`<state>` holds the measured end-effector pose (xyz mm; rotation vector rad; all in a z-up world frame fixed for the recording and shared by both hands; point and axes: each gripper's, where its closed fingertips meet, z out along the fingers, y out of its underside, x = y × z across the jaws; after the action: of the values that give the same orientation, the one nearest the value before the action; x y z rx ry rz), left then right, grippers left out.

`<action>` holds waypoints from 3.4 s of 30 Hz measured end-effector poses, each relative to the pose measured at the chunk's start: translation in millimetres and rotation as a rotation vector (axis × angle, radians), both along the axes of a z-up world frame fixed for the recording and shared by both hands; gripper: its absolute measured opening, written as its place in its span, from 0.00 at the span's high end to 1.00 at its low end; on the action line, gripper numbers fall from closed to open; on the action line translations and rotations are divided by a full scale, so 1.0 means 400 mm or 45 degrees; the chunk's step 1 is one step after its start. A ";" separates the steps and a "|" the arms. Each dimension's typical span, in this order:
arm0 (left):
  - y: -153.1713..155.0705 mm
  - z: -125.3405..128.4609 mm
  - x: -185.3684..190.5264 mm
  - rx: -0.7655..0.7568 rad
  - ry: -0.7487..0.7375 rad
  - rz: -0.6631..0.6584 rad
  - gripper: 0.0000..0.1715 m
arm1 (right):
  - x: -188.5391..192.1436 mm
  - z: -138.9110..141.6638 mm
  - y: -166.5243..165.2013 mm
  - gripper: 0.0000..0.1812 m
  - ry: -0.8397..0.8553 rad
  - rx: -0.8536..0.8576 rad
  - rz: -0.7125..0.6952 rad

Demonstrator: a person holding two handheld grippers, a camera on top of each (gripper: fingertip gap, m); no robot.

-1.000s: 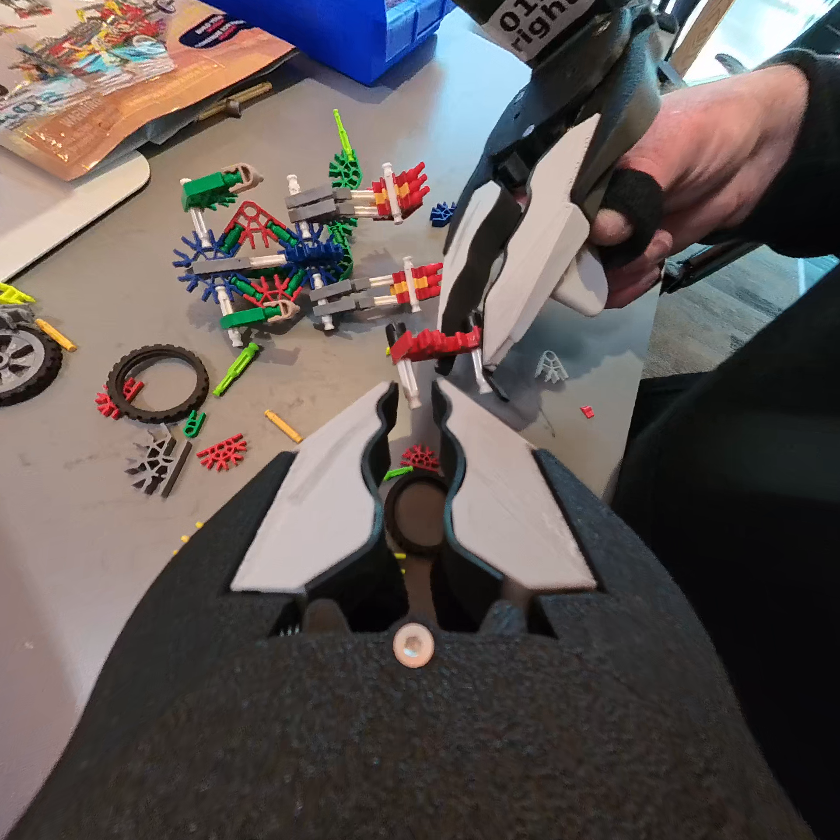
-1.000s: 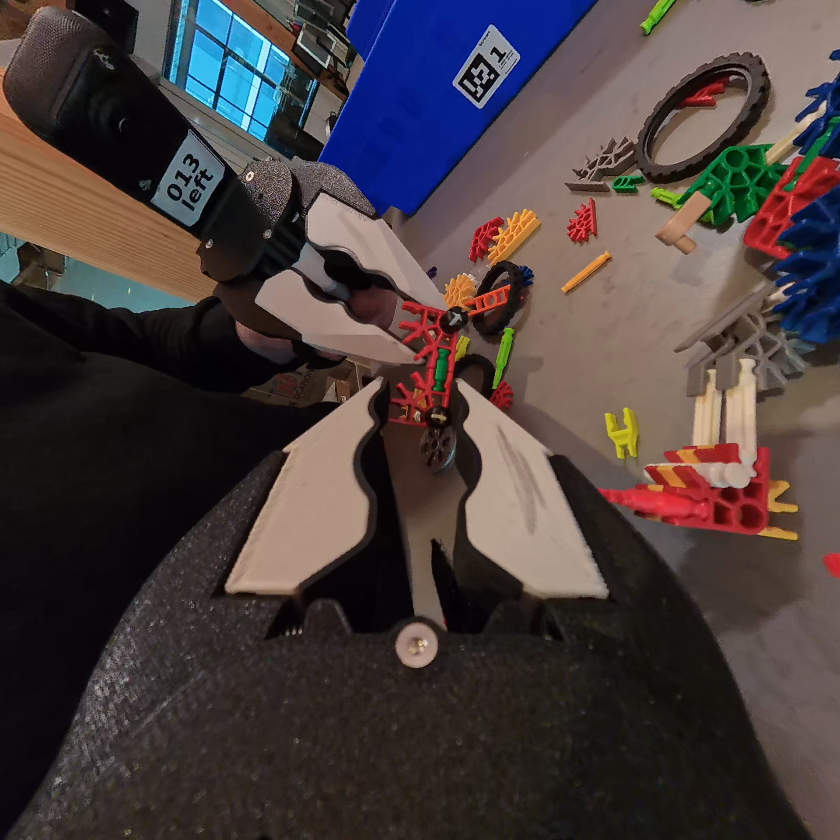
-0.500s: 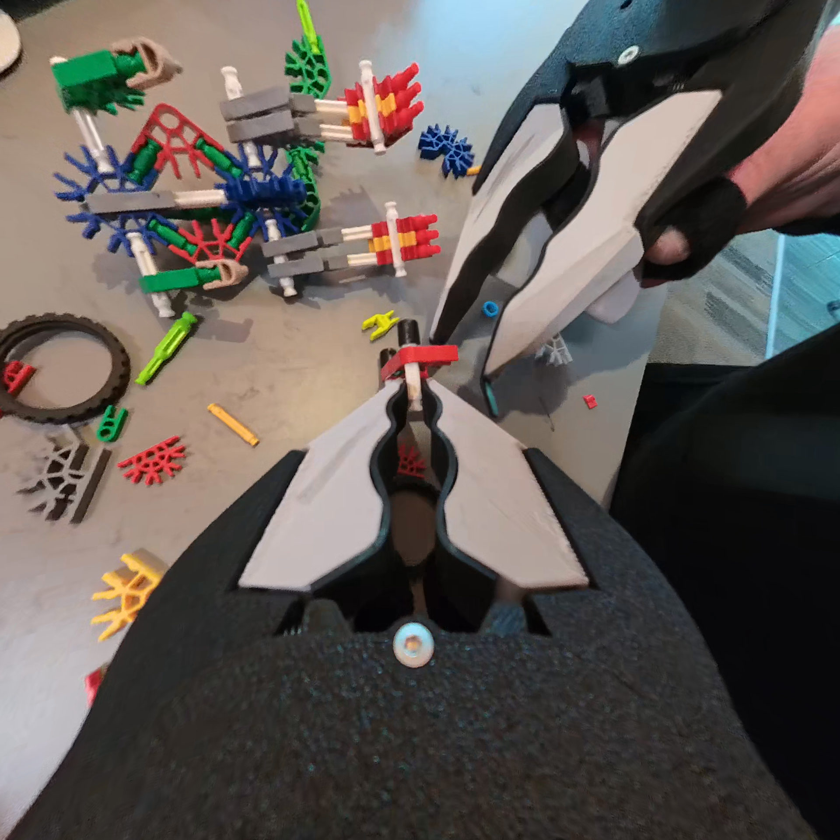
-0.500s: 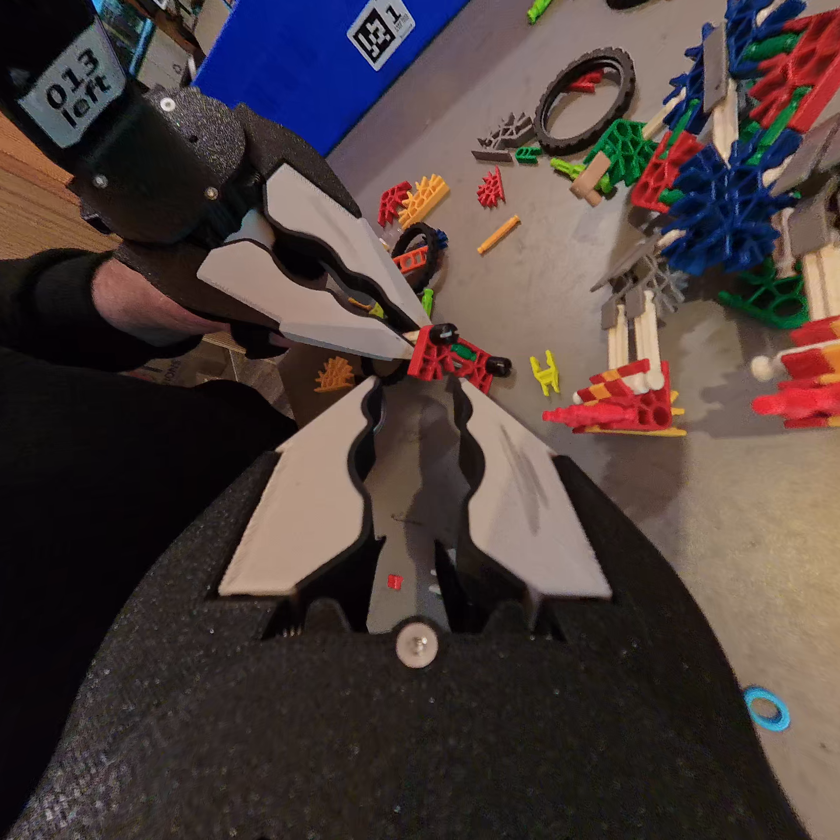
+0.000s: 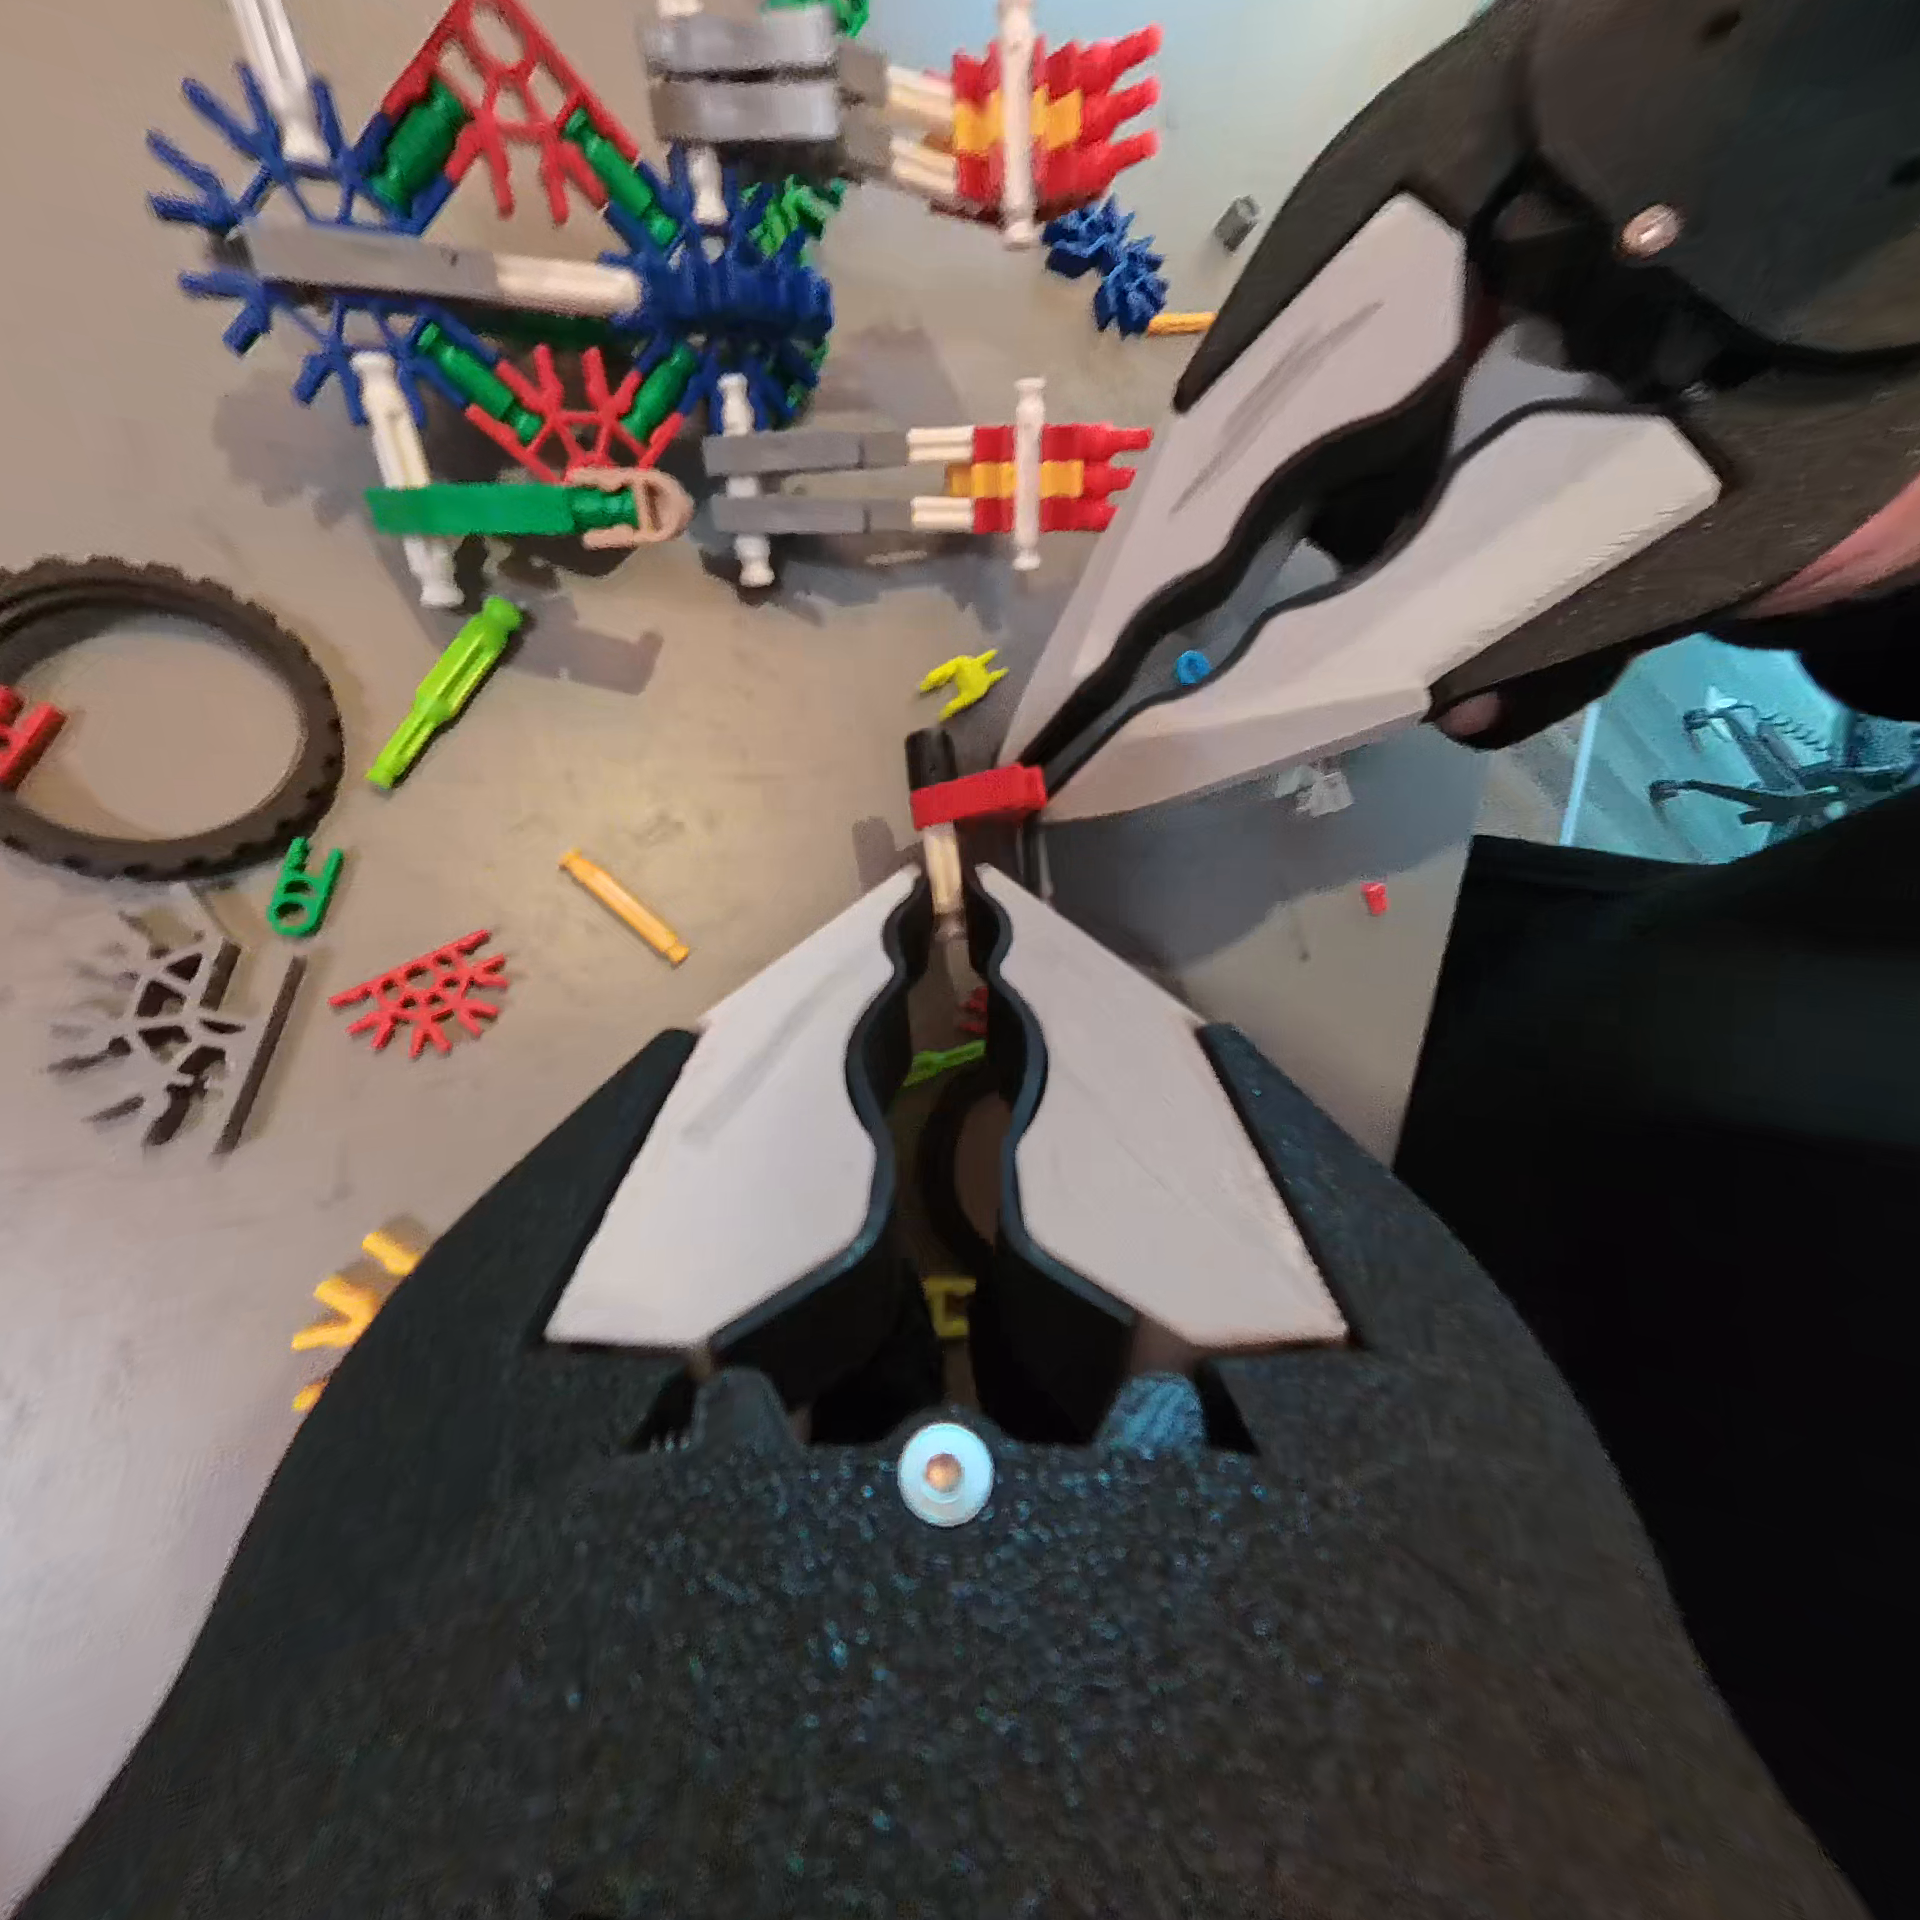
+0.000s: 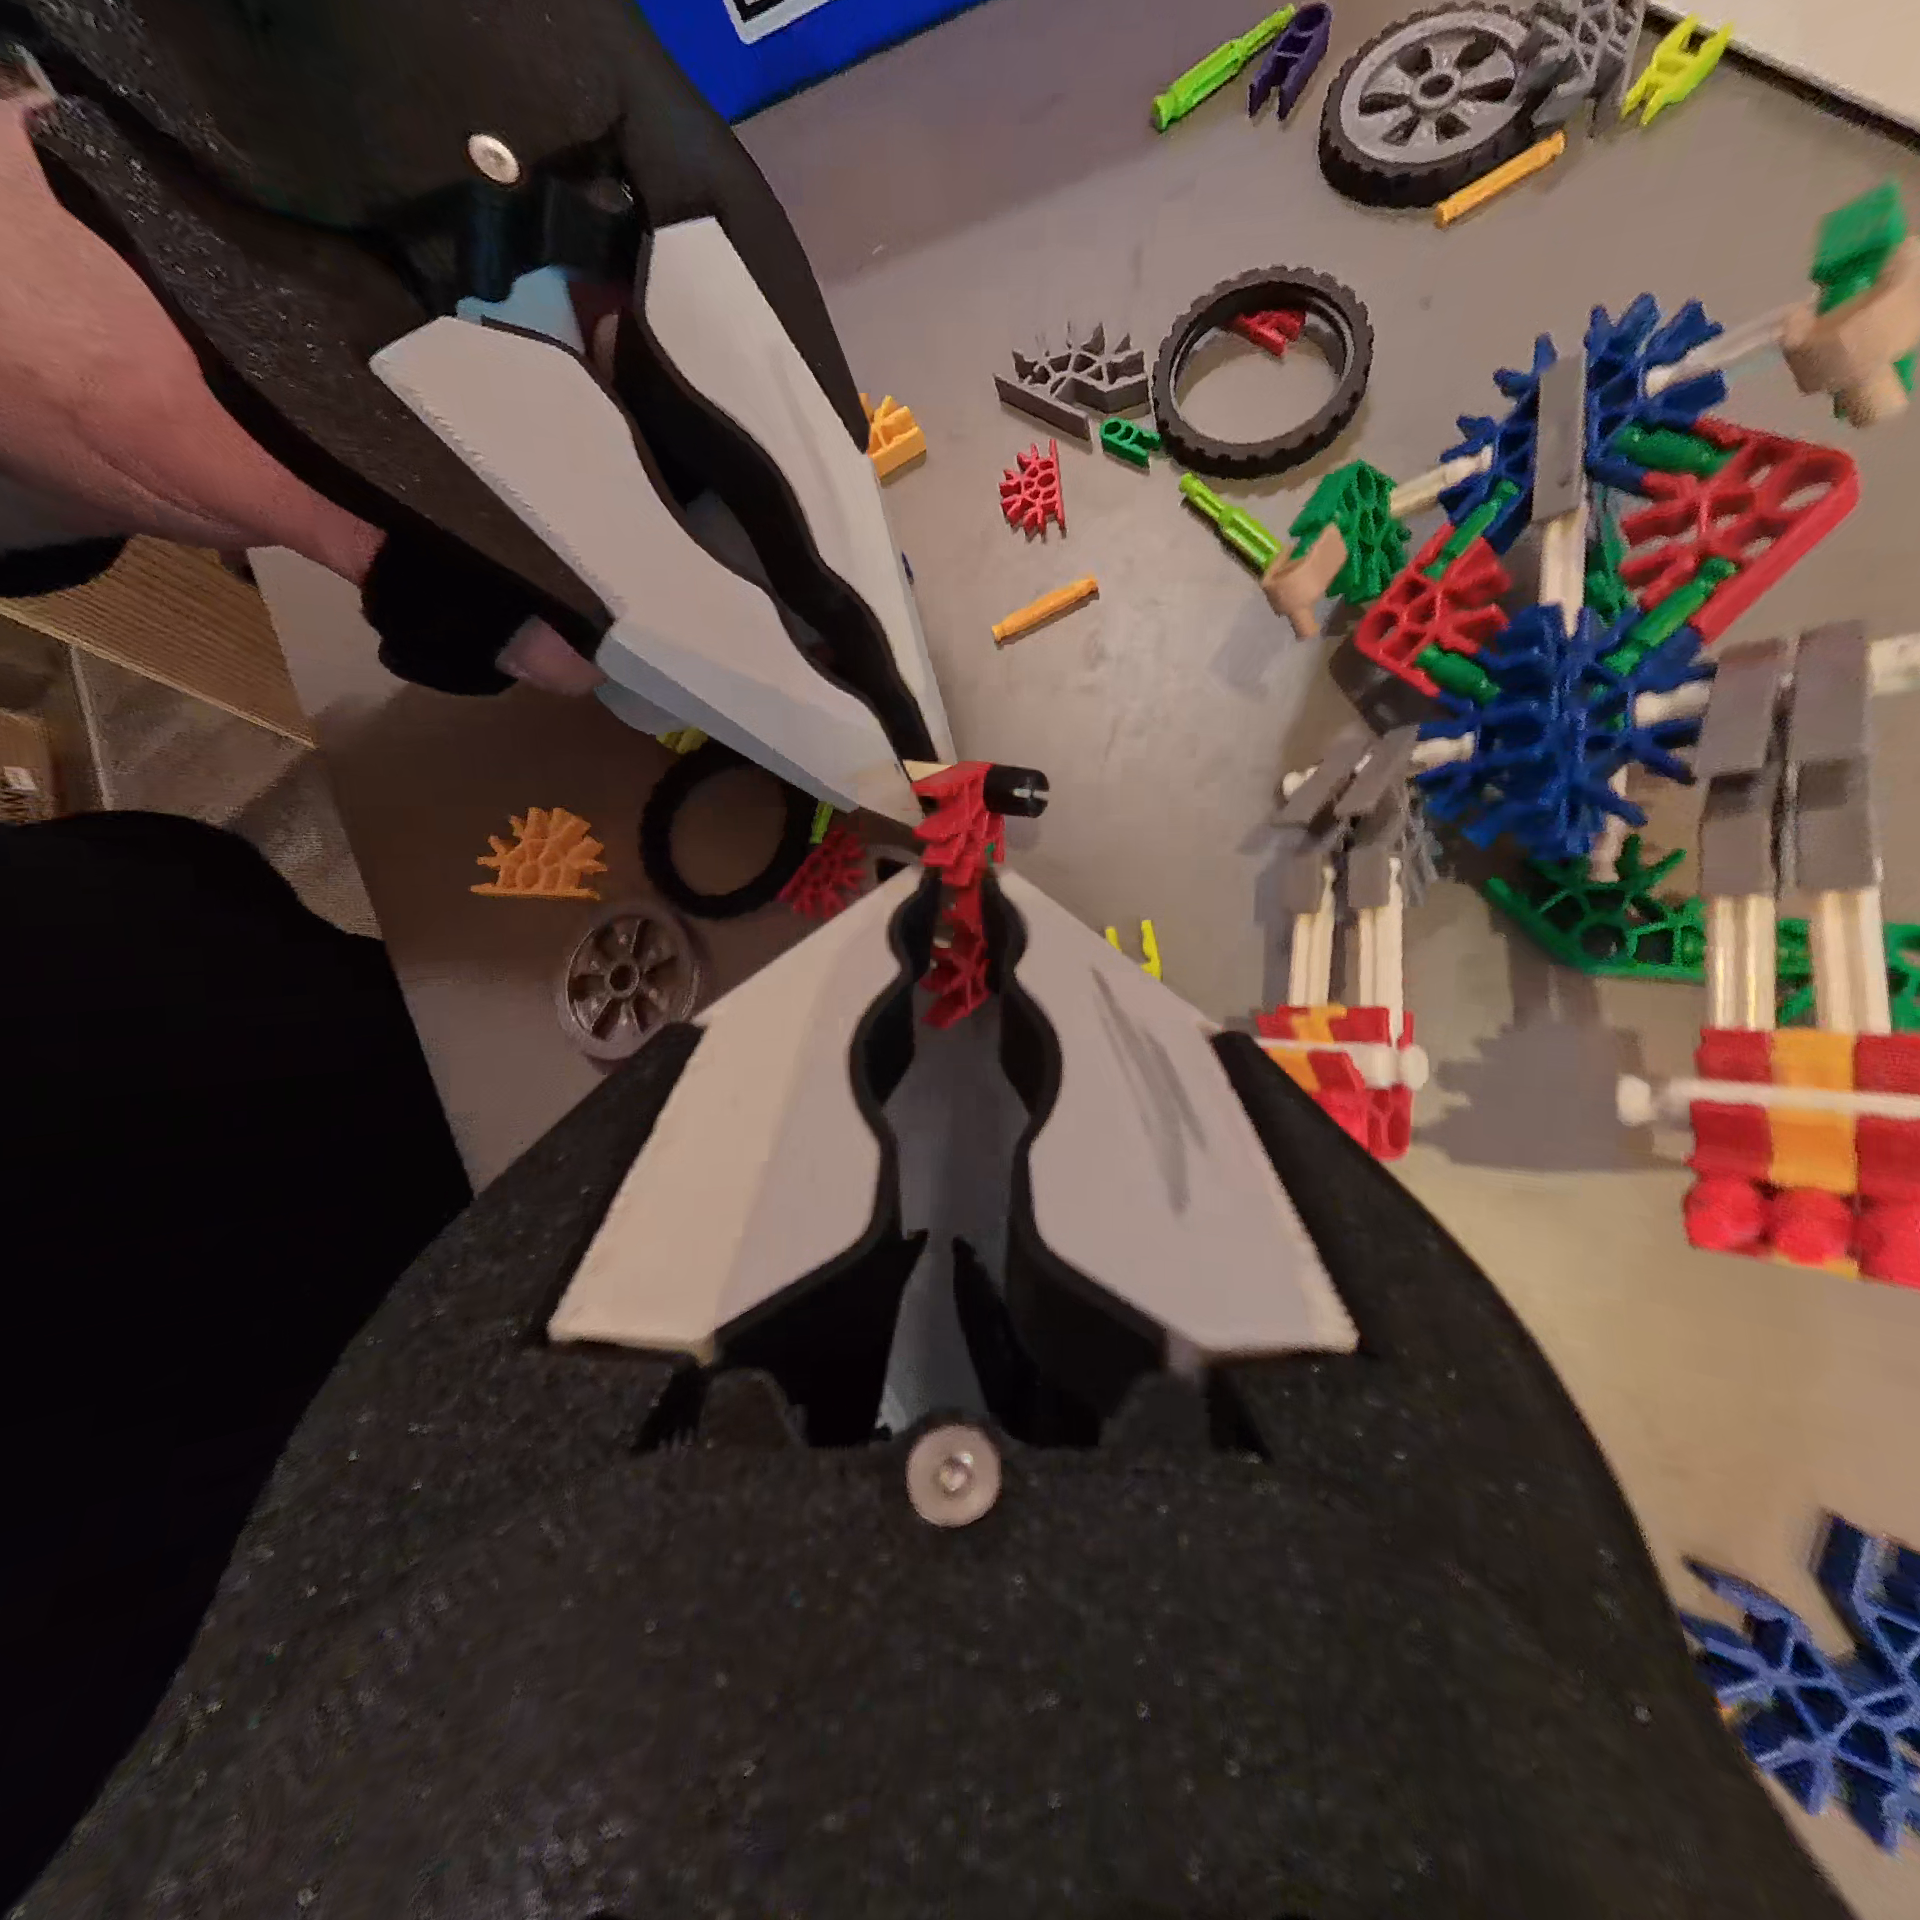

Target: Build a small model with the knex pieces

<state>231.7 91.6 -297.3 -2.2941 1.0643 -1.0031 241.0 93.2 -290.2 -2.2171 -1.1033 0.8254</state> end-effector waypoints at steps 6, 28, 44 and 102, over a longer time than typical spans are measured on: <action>0.011 -0.030 -0.017 0.097 0.150 -0.014 0.98 | -0.016 -0.016 0.006 0.99 -0.038 -0.067 -0.041; 0.004 0.004 -0.082 0.319 0.253 -0.016 0.88 | 0.398 0.065 0.053 0.90 -0.118 0.133 -0.531; -0.003 0.032 -0.039 0.409 0.250 -0.049 0.87 | 0.539 -0.023 0.059 0.95 -0.274 0.095 -0.605; 0.001 0.155 -0.009 0.770 -0.113 0.226 0.95 | -0.072 0.160 -0.006 0.95 1.049 -0.887 -0.368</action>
<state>228.0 92.1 -235.2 -1.7932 0.9452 -0.5980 212.4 90.7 -226.0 -2.0603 -0.0859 1.9443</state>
